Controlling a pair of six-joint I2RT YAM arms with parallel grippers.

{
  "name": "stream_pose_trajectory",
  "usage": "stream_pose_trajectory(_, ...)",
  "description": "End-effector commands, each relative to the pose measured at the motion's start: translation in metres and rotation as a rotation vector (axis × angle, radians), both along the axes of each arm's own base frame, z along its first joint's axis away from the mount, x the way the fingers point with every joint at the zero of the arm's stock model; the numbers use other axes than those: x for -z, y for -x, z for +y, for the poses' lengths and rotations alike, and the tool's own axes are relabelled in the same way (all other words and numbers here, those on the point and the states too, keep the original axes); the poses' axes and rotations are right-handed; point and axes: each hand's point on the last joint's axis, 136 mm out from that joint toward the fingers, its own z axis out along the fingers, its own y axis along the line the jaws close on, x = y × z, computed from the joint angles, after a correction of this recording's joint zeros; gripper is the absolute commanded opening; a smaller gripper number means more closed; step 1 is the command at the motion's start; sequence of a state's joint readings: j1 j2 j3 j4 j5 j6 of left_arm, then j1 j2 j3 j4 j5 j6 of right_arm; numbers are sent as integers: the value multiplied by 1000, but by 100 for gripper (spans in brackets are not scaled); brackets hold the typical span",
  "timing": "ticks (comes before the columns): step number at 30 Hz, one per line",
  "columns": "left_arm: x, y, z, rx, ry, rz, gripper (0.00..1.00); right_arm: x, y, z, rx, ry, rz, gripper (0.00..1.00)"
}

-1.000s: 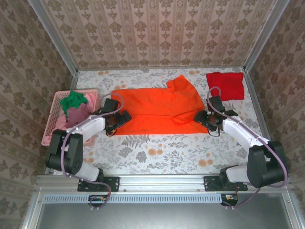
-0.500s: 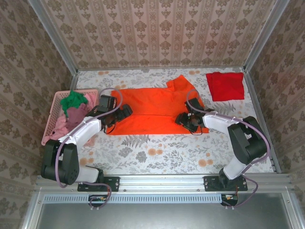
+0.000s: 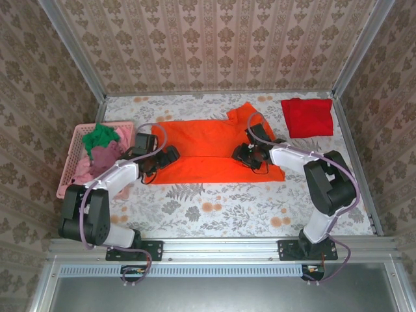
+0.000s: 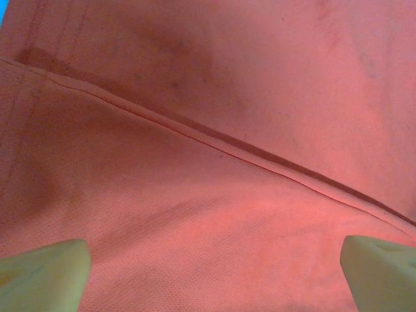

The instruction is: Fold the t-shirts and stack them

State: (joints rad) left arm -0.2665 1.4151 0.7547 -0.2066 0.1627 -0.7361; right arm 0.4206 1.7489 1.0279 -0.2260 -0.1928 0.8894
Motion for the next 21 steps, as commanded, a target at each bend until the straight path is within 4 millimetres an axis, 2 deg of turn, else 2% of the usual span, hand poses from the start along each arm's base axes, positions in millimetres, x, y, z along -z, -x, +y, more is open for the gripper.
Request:
stream_pose_trajectory(1, 2, -3, 0, 20, 9, -6, 100, 3, 5, 7, -37, 0, 30, 47)
stream_pose_trajectory(3, 4, -4, 2, 17, 11, -3, 100, 2, 11, 6, -61, 26, 33, 44)
stream_pose_trajectory(6, 7, -6, 1, 18, 18, 3, 100, 1, 17, 3, -80, 72, 37, 27)
stream_pose_trajectory(9, 10, -8, -1, 21, 30, 10, 100, -2, 21, 10, -96, 71, 33, 9)
stream_pose_trajectory(11, 11, -9, -2, 22, 36, 13, 100, -3, 24, 18, -113, 69, 33, 3)
stream_pose_trajectory(13, 12, -10, -3, 23, 42, 16, 100, -5, 24, 25, -126, 71, 28, 2)
stream_pose_trajectory(15, 12, -11, -4, 26, 47, 17, 100, -4, 23, 30, -134, 78, 29, 6)
stream_pose_trajectory(19, 13, -11, -4, 30, 52, 19, 100, 1, 23, 29, -137, 107, 40, 24)
stream_pose_trajectory(21, 14, -10, -5, 31, 55, 20, 100, -5, 21, 26, -145, 128, 19, 30)
